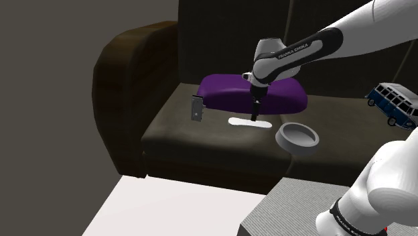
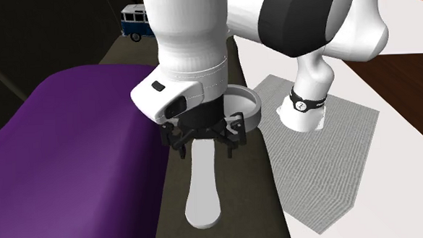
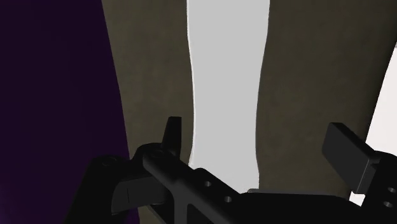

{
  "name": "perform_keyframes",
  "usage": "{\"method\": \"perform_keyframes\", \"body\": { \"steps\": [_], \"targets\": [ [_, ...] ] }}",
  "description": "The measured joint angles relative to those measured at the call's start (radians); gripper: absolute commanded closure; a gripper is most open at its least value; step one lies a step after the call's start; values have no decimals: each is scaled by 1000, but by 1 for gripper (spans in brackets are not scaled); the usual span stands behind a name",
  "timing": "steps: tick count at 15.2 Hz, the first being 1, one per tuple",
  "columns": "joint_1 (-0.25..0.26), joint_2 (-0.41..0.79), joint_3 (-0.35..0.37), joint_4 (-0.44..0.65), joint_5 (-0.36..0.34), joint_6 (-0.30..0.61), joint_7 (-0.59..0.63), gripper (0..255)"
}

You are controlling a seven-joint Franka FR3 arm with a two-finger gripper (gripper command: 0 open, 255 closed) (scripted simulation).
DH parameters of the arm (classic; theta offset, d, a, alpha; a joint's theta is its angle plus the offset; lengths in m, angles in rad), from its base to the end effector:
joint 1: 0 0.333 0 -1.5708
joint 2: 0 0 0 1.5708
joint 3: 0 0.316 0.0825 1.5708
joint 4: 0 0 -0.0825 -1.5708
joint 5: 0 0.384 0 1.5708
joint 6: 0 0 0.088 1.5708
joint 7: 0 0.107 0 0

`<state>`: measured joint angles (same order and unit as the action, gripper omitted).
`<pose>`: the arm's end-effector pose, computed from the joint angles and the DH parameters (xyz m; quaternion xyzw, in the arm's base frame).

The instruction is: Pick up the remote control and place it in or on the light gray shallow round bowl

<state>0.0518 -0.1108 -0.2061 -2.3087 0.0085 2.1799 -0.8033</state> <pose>0.4867 -0.0760 0.3879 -0.9482 -0.3171 0.0022 0.0178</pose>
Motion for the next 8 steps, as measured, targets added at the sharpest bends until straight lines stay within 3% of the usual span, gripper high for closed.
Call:
{"method": "perform_keyframes", "body": {
  "steps": [8],
  "targets": [
    [4,113,-4,-17,29,126,-46,0]
  ]
}}
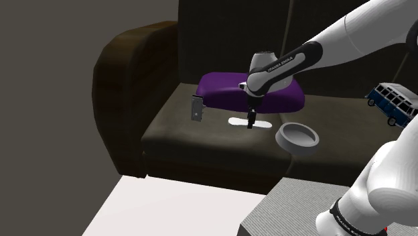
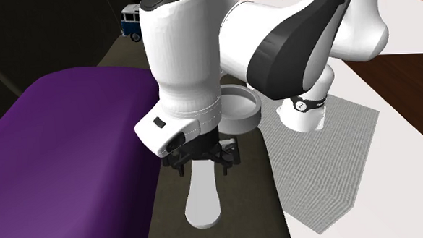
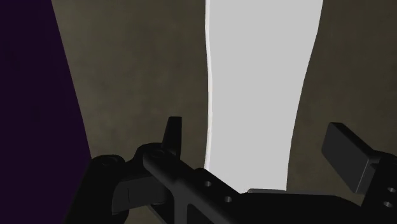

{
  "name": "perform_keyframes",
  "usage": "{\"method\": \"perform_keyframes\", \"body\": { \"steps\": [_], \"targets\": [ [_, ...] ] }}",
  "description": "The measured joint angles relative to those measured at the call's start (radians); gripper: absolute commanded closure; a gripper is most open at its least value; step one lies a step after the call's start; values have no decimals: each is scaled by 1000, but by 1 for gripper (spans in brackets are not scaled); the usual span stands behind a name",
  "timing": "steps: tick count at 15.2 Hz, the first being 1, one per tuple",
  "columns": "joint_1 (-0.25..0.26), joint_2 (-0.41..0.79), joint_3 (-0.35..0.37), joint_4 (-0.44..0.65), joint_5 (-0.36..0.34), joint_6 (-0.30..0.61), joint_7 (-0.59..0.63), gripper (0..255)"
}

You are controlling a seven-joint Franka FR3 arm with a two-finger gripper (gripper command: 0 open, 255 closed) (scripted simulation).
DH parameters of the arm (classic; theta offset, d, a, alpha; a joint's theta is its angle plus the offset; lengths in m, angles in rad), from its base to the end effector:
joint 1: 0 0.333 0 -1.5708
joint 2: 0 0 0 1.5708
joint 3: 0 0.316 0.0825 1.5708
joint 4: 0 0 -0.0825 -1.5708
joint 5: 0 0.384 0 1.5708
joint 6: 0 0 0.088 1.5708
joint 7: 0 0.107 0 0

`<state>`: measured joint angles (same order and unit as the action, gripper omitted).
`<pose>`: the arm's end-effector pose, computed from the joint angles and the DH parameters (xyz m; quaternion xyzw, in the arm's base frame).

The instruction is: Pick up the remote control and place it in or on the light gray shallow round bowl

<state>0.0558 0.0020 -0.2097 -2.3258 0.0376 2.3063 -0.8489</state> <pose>0.4988 -0.0766 0.3363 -0.9444 -0.3285 0.0029 0.0171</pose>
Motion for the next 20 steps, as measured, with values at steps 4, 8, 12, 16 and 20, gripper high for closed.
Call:
{"method": "perform_keyframes", "body": {
  "steps": [4,8,12,16,20],
  "targets": [
    [-1,11,-1,-3,3,13,-5,0],
    [-1,11,-1,-4,3,15,-5,255],
    [-1,11,-1,-4,3,15,-5,255],
    [-1,11,-1,-4,3,15,-5,255],
    [-1,2,-1,4,0,-2,-1,255]
  ]
}}
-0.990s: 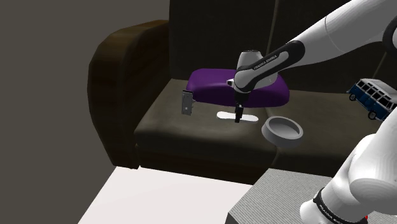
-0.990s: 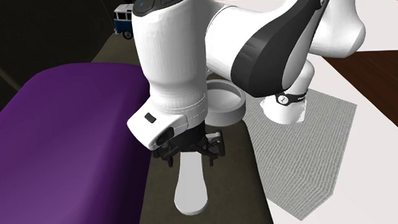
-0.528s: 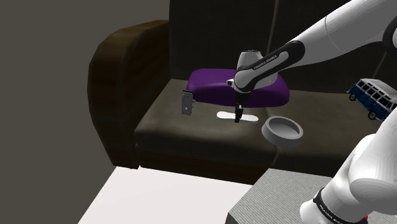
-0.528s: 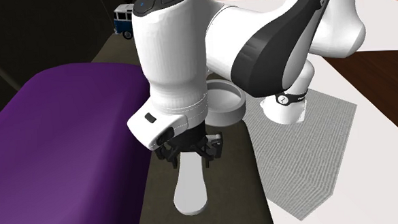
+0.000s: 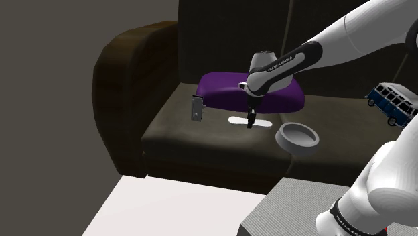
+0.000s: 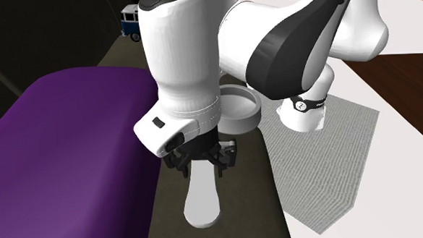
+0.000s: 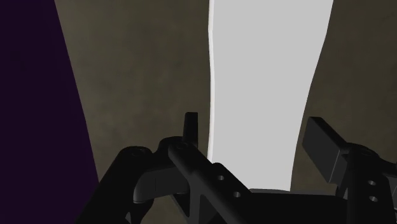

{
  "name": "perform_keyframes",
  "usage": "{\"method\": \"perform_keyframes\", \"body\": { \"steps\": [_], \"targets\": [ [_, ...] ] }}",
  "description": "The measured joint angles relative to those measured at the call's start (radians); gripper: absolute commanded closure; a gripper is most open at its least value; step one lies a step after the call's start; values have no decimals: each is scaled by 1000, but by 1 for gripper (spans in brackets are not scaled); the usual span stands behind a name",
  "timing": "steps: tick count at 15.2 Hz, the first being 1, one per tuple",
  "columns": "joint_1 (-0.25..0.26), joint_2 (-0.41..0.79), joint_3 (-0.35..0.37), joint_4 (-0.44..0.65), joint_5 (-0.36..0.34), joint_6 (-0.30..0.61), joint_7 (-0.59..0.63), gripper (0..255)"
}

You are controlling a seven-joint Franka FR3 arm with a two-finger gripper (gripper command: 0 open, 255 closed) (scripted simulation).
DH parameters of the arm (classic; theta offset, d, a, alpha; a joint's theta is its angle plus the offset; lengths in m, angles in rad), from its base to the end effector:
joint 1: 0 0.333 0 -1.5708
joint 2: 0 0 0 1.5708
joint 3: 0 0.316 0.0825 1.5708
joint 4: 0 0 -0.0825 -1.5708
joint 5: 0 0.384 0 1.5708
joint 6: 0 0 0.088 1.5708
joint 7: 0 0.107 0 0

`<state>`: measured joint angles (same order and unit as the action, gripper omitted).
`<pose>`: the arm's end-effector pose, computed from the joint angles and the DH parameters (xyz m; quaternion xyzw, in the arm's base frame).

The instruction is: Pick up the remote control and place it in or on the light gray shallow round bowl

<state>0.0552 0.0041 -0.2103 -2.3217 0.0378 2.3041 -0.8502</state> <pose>0.4997 -0.0773 0.3368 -0.9444 -0.3285 0.0030 0.0170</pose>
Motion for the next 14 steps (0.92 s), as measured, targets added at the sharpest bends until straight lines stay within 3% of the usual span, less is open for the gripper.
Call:
{"method": "perform_keyframes", "body": {
  "steps": [14],
  "targets": [
    [-1,-105,2,86,-30,-188,24,255]
  ]
}}
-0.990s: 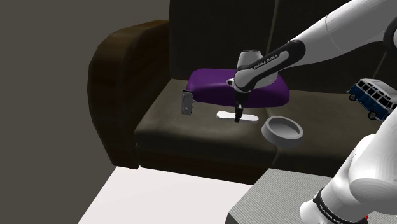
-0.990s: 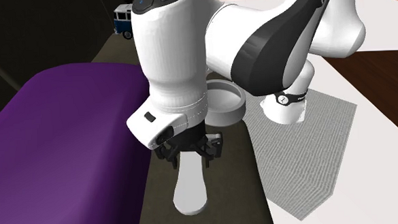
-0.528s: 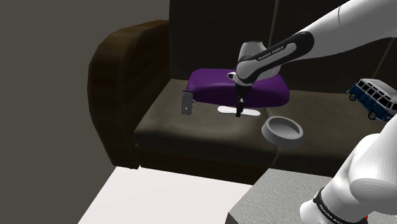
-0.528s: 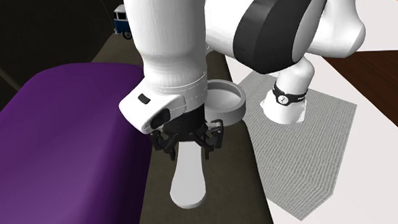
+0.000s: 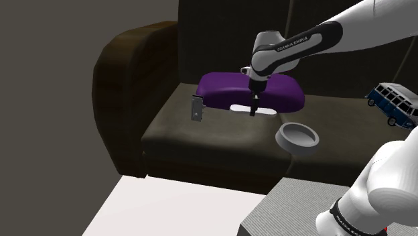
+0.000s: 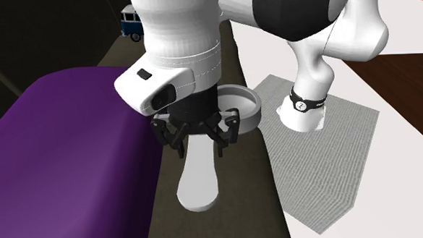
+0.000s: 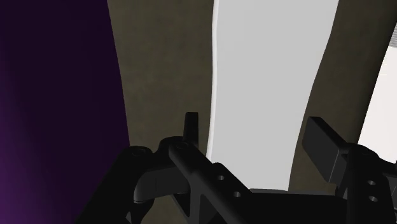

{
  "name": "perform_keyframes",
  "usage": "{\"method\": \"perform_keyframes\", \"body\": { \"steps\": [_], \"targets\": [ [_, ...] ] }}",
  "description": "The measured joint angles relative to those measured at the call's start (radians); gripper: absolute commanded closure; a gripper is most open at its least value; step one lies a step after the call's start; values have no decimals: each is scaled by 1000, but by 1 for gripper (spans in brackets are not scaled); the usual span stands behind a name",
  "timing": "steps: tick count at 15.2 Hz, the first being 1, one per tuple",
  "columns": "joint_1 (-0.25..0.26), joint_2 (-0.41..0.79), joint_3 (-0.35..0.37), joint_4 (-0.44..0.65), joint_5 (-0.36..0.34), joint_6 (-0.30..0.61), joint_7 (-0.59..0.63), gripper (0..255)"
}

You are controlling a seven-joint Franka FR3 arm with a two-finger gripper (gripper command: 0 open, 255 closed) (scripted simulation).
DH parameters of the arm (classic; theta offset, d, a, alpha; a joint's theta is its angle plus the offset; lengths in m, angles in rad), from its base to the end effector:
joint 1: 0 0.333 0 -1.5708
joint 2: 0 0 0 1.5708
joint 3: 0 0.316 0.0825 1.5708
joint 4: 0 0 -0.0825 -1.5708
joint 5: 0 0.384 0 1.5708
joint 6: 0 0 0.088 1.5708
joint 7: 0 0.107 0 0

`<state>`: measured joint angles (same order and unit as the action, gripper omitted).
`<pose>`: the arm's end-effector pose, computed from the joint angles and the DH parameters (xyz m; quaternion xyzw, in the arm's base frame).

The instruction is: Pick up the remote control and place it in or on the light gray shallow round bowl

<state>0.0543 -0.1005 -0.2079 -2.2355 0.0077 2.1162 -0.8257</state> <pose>0.4991 -0.0780 0.4103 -0.9444 -0.3284 0.0029 0.0170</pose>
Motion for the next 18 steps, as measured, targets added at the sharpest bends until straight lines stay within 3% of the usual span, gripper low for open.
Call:
{"method": "perform_keyframes", "body": {
  "steps": [9,18],
  "targets": [
    [0,-43,4,70,-9,-112,10,255],
    [-62,-331,-33,-179,-89,-147,-36,255]
  ]
}}
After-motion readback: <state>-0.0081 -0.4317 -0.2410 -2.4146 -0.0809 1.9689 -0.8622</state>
